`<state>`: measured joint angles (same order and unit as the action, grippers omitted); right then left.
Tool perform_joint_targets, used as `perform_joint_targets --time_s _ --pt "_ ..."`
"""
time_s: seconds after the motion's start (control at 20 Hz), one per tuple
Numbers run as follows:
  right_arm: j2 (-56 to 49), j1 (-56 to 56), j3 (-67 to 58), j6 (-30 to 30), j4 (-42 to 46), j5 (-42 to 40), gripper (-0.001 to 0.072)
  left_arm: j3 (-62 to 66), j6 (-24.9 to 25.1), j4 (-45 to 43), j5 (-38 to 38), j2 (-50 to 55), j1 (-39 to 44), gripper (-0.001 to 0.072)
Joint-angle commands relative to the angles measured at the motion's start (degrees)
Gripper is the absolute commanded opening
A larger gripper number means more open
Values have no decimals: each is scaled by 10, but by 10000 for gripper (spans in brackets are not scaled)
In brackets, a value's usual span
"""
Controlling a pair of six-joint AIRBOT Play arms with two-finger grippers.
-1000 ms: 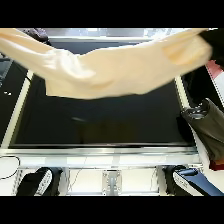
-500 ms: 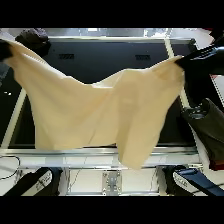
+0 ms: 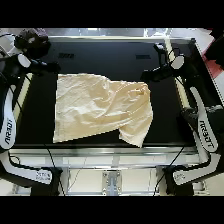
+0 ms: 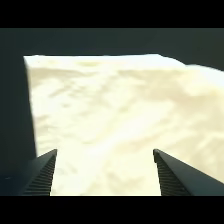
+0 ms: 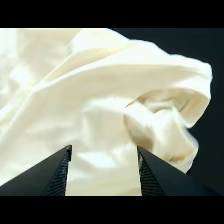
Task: Fold the shirts.
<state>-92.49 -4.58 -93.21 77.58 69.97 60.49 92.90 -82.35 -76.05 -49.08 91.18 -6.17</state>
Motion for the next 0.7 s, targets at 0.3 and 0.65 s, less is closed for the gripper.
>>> perform_joint_targets --time_s 0.3,0.65 --pt "105 244 -83 -17 75 184 471 -144 -56 -6 -45 -323 -290 541" --pt "156 386 159 -85 -105 175 471 -650 -256 124 -156 -628 -449 544"
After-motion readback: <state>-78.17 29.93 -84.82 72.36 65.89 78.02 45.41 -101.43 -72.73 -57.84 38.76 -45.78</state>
